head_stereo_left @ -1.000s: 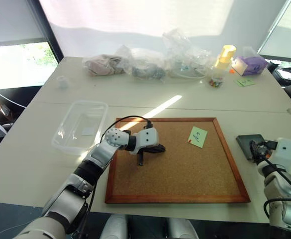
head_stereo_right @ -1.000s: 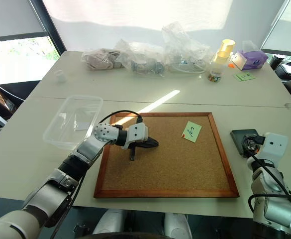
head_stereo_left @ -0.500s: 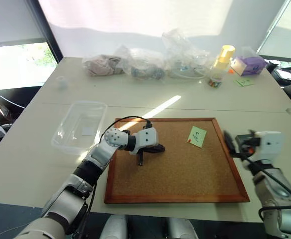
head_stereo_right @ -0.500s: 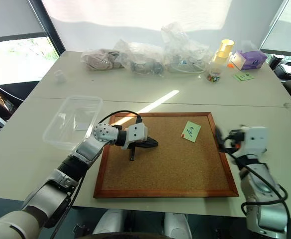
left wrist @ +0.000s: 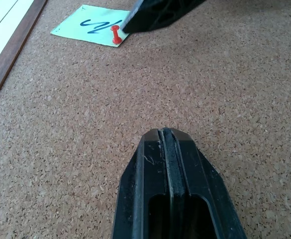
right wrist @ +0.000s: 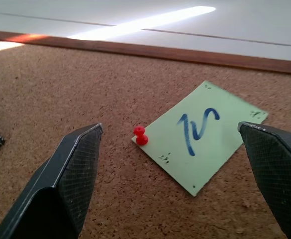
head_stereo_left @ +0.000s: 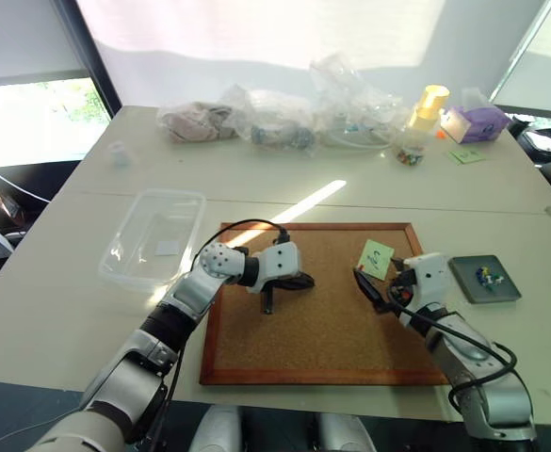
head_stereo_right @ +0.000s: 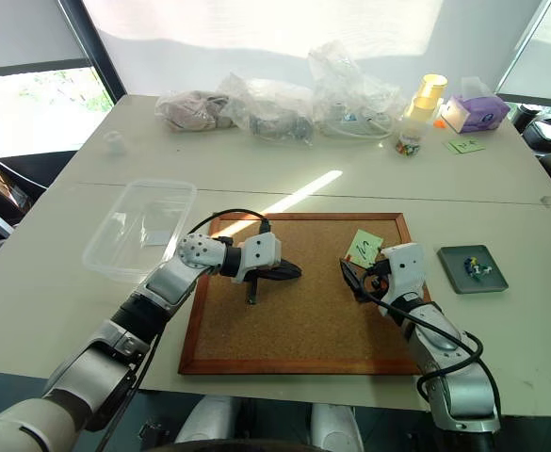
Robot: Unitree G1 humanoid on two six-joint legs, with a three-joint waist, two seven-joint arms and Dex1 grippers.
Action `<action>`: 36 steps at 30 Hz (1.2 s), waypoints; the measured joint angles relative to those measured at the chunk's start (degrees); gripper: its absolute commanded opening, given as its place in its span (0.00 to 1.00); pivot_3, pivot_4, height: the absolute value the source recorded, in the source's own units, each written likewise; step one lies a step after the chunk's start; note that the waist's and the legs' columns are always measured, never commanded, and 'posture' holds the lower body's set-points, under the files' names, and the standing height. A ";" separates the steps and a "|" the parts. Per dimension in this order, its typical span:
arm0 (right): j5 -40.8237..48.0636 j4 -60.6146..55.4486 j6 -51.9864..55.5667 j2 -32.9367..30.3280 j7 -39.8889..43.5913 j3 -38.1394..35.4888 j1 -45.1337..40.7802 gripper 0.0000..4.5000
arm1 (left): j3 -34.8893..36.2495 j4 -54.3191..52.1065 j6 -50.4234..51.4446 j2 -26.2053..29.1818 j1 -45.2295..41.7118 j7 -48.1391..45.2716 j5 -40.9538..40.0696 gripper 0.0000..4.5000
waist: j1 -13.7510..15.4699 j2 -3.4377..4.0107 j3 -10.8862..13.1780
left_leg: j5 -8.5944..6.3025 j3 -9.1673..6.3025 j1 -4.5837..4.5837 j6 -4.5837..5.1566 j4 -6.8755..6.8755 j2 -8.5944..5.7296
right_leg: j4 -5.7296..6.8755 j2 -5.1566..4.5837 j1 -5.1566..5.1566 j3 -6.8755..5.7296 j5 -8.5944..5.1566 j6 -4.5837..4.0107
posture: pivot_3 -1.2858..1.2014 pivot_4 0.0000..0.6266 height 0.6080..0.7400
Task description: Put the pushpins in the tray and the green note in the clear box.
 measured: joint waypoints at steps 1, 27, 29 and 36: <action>-0.39 0.71 -0.07 0.00 -0.01 0.22 -0.39 0.99 | 0.00 -0.01 0.00 0.01 0.01 0.01 0.00 0.00 | -0.01 0.00 0.00 | 0.00 0.00 0.00 0.00 0.00 0.00 | 0.00 0.00 0.00 0.00 0.00 0.00 | 0.52 0.24 1.00; -5.26 3.25 -2.52 0.10 1.10 4.04 -2.90 0.02 | 0.03 -0.97 0.14 0.23 0.74 0.40 0.00 0.00 | -0.05 -0.01 -0.01 | -0.01 0.00 -0.01 -0.01 -0.04 0.00 | -0.02 -0.01 -0.04 0.01 0.01 -0.02 | 0.52 0.24 1.00; -5.05 3.25 -2.50 0.11 1.12 3.84 -2.90 0.02 | 0.03 -0.97 0.14 0.21 0.73 0.39 0.00 0.00 | -0.03 -0.01 -0.01 | 0.00 0.00 -0.02 -0.01 -0.04 0.00 | -0.02 -0.01 -0.04 0.01 0.01 -0.02 | 0.52 0.24 1.00; -3.00 3.25 -2.43 0.13 1.25 2.72 -2.74 0.02 | 0.02 -0.97 0.14 0.04 0.67 0.31 0.00 0.00 | 0.07 0.00 0.01 | 0.00 0.01 -0.11 -0.01 -0.04 -0.01 | -0.02 -0.05 -0.12 0.01 0.01 -0.02 | 0.52 0.24 1.00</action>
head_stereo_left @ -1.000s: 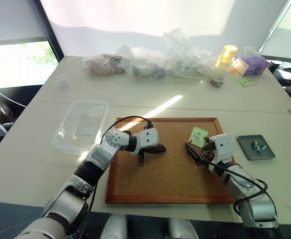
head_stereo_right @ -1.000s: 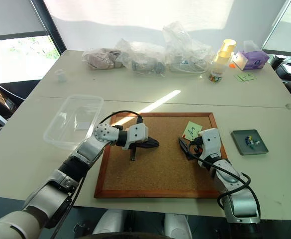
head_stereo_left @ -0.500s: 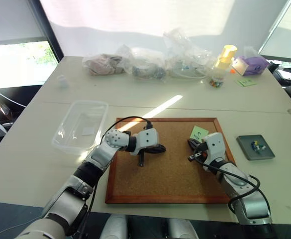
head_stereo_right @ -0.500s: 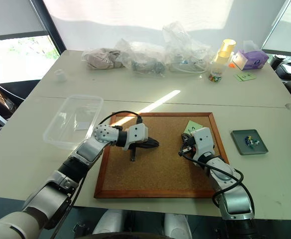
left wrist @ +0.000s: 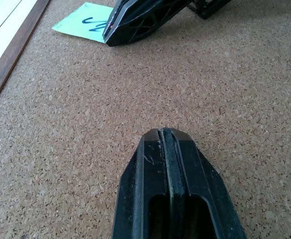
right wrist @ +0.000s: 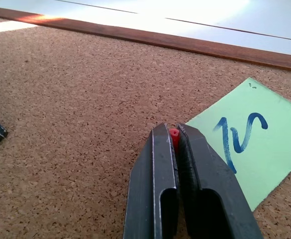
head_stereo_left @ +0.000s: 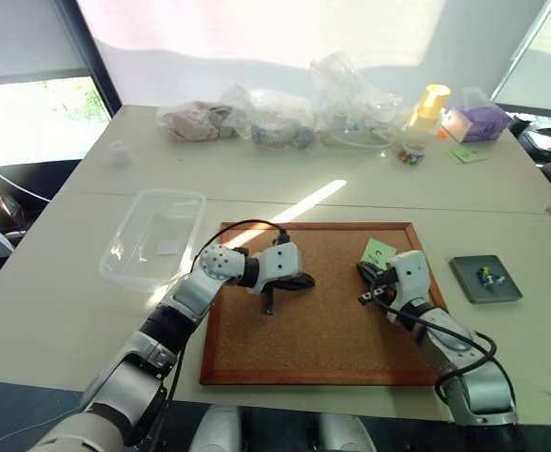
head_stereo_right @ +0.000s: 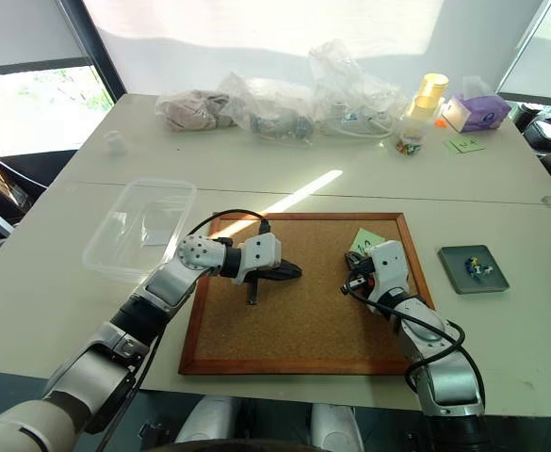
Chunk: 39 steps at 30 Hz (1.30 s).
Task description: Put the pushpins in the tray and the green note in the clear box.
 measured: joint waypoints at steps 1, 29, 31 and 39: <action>0.27 -0.09 0.00 0.00 0.00 -0.12 0.02 0.02 | 0.00 0.00 0.00 0.00 0.00 0.00 0.00 0.00 | 0.00 0.00 0.00 | 0.00 0.00 0.00 0.00 0.00 0.00 | 0.00 0.00 0.00 0.00 0.00 0.00 | 0.52 0.24 1.00; 3.45 -13.27 0.65 -9.47 8.10 -6.61 1.46 0.00 | 18.45 2.09 31.46 3.00 -12.77 -12.13 -23.92 0.20 | 0.61 -0.09 0.51 | 0.09 -0.02 -0.95 -0.05 0.15 -0.23 | 0.12 0.17 -0.85 -0.37 0.15 0.31 | 0.52 0.24 1.00; 3.87 -14.78 1.53 -10.58 9.19 -6.44 1.84 0.00 | 19.56 5.49 33.80 -0.79 -13.21 -9.54 -25.10 0.41 | 0.99 -0.32 0.71 | 0.10 -0.01 -0.96 -0.01 0.20 -0.26 | 0.12 0.22 -0.85 -0.39 0.21 0.44 | 0.52 0.24 1.00; 4.06 -20.38 3.09 -13.53 10.99 -6.12 1.45 0.00 | 21.53 13.31 36.81 -11.46 -18.03 -1.88 -26.25 0.98 | 1.30 -0.54 0.89 | 0.16 -0.06 -0.94 0.08 0.27 -0.30 | 0.15 0.30 -0.78 -0.39 0.28 0.58 | 0.52 0.24 1.00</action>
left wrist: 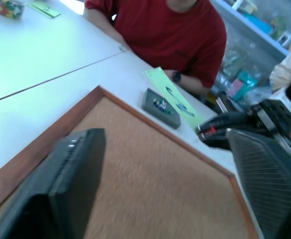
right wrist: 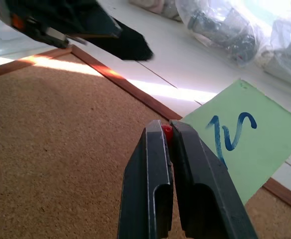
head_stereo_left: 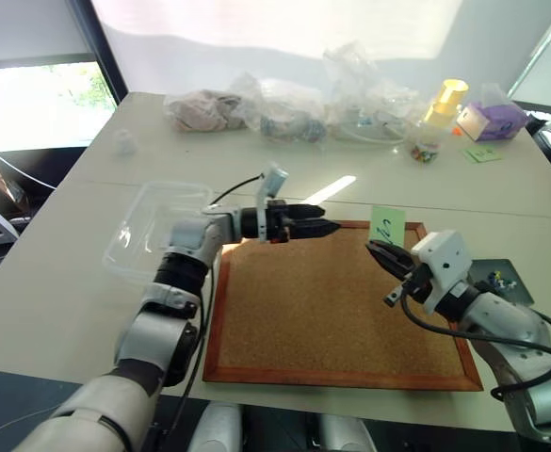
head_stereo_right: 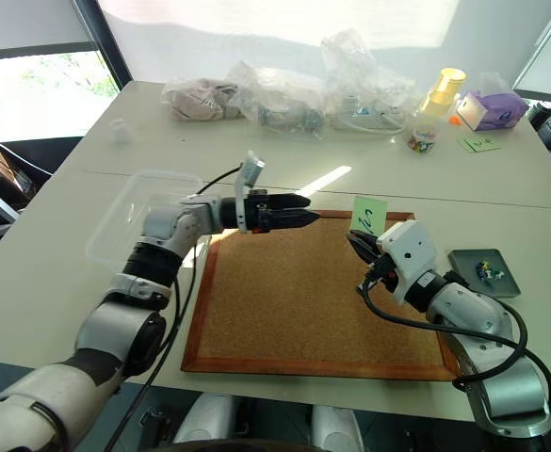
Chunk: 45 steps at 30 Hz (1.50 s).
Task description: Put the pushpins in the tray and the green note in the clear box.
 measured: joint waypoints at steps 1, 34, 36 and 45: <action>0.01 -0.19 0.16 -0.03 0.04 -0.01 0.06 0.00 | 0.12 0.72 0.17 -0.33 -0.15 0.58 -0.03 0.98 | -0.24 -0.02 0.01 | 0.00 0.03 0.01 0.00 0.00 0.01 | 0.01 0.01 -0.03 0.04 0.00 0.00 | 0.52 0.24 1.00; -5.86 -2.02 -0.23 -1.74 0.26 5.68 0.12 0.00 | 4.06 12.60 7.15 -9.71 -6.35 0.88 -1.05 0.15 | 0.00 -0.03 0.04 | 0.08 -0.01 0.04 -0.12 0.13 0.04 | 0.23 0.12 -0.04 0.04 0.00 0.00 | 0.52 0.24 1.00; -5.96 -2.04 -0.25 -1.74 0.15 5.79 0.12 0.00 | 4.06 12.44 7.15 -9.98 -6.35 1.12 -1.05 0.00 | 0.01 -0.02 0.04 | 0.07 -0.01 0.03 -0.11 0.31 0.05 | 0.34 0.12 -0.03 0.05 0.00 0.00 | 0.52 0.24 1.00; -6.50 -2.59 -0.34 -1.72 0.02 5.87 0.08 0.00 | 3.93 11.57 7.10 -10.11 -6.23 2.16 -0.48 0.00 | -0.03 -0.03 0.04 | 0.05 -0.01 0.02 -0.07 0.75 0.05 | 0.73 0.12 -0.02 0.10 0.00 0.00 | 0.52 0.24 1.00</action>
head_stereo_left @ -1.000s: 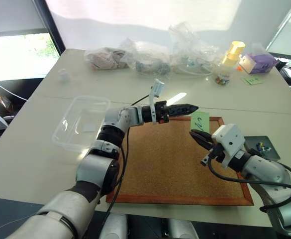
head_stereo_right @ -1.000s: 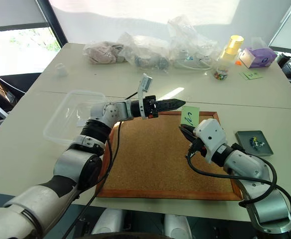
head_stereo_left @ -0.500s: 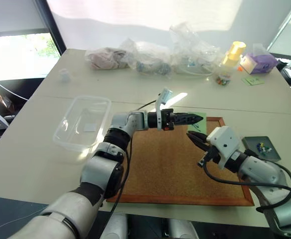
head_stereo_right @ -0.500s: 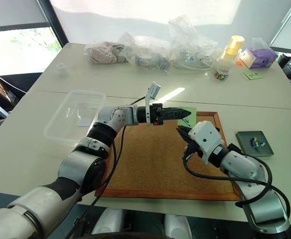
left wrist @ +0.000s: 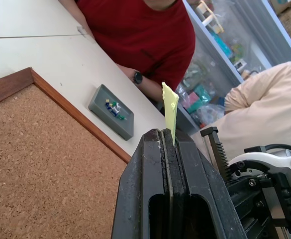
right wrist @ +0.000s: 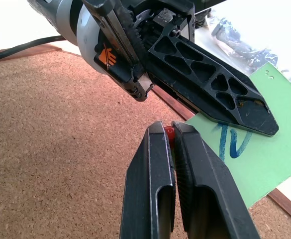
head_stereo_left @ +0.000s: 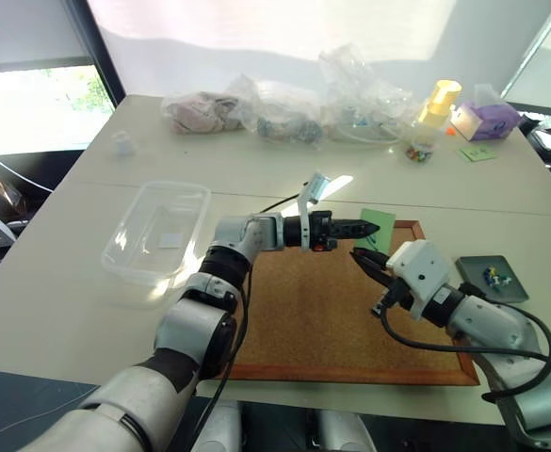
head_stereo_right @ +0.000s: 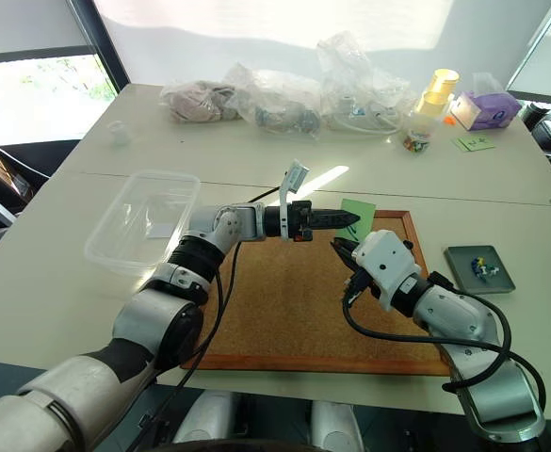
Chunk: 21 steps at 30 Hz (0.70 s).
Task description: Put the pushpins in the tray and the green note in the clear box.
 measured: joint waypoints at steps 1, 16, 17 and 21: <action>-0.01 0.00 -0.01 0.01 0.00 0.01 0.00 0.00 | -0.01 0.00 -0.05 0.00 0.00 0.04 0.19 0.00 | -0.02 0.00 0.00 | 0.00 0.00 0.00 0.00 0.00 0.00 | 0.01 0.00 0.00 0.00 0.00 0.00 | 0.52 0.24 1.00; 1.22 -5.52 1.90 5.70 -6.17 -4.18 -0.06 0.00 | -2.12 0.62 -6.50 -0.35 1.56 2.54 4.62 0.00 | 0.05 0.00 0.00 | 0.00 0.00 0.00 0.00 0.01 0.00 | 0.05 0.00 -0.01 0.01 0.00 0.00 | 0.52 0.24 1.00; 3.03 -5.75 2.84 8.41 -7.94 -6.97 -0.46 0.00 | -2.13 0.63 -6.88 -0.34 1.56 2.71 4.86 0.00 | 0.06 0.00 0.00 | 0.00 0.00 0.00 0.00 0.02 0.01 | 0.05 0.00 0.00 0.01 0.00 0.00 | 0.52 0.24 1.00; 9.59 -6.27 6.15 13.88 -12.70 -15.78 -0.78 0.00 | -0.81 0.63 -6.57 -0.53 1.62 3.83 4.22 0.00 | 0.06 0.02 -0.01 | 0.00 0.00 0.00 0.00 0.02 0.01 | 0.08 -0.02 -0.01 0.03 0.00 0.00 | 0.52 0.24 1.00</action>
